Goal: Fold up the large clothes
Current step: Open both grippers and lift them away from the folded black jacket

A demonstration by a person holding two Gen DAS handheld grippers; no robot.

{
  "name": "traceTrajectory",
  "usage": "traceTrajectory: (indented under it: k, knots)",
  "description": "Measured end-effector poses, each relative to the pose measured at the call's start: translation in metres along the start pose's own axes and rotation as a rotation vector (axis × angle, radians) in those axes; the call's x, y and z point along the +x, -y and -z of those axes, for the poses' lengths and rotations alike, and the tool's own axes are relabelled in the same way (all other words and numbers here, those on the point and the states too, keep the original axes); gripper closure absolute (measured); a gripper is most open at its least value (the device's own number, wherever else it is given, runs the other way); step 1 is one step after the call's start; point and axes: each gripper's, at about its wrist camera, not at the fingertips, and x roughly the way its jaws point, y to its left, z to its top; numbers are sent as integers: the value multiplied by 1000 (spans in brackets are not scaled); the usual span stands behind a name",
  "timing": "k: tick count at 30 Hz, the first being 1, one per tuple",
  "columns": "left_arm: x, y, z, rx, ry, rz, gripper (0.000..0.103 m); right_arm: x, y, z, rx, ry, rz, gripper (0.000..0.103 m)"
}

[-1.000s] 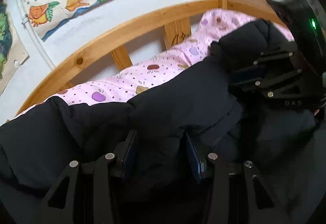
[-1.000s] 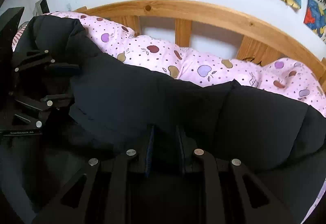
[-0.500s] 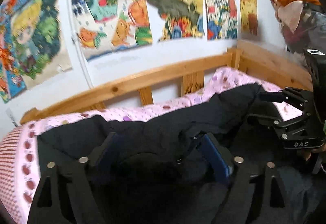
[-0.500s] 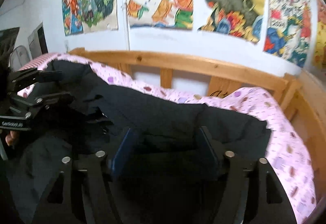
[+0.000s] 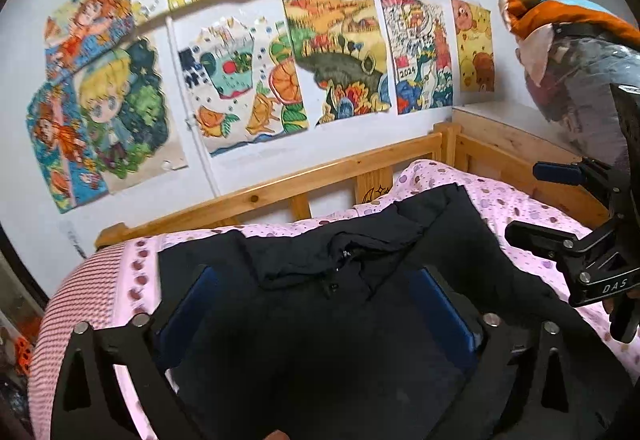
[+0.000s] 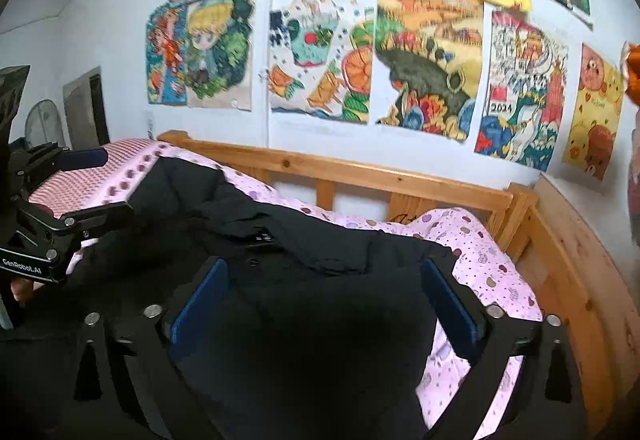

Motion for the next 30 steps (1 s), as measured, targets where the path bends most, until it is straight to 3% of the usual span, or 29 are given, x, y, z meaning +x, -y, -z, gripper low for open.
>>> traceTrajectory:
  k: [5, 15, 24, 30]
  knots:
    - [-55, 4, 0, 19, -10, -41, 0, -52, -21, 5, -16, 44, 0, 2]
    - [-172, 14, 7, 53, 143, -86, 0, -148, -59, 9, -91, 102, 20, 2]
    - [-223, 21, 35, 57, 169, -105, 0, -205, -79, 20, -116, 118, 12, 2]
    - [-240, 24, 66, 68, 191, -90, 0, -227, -96, 46, -106, 38, 45, 2]
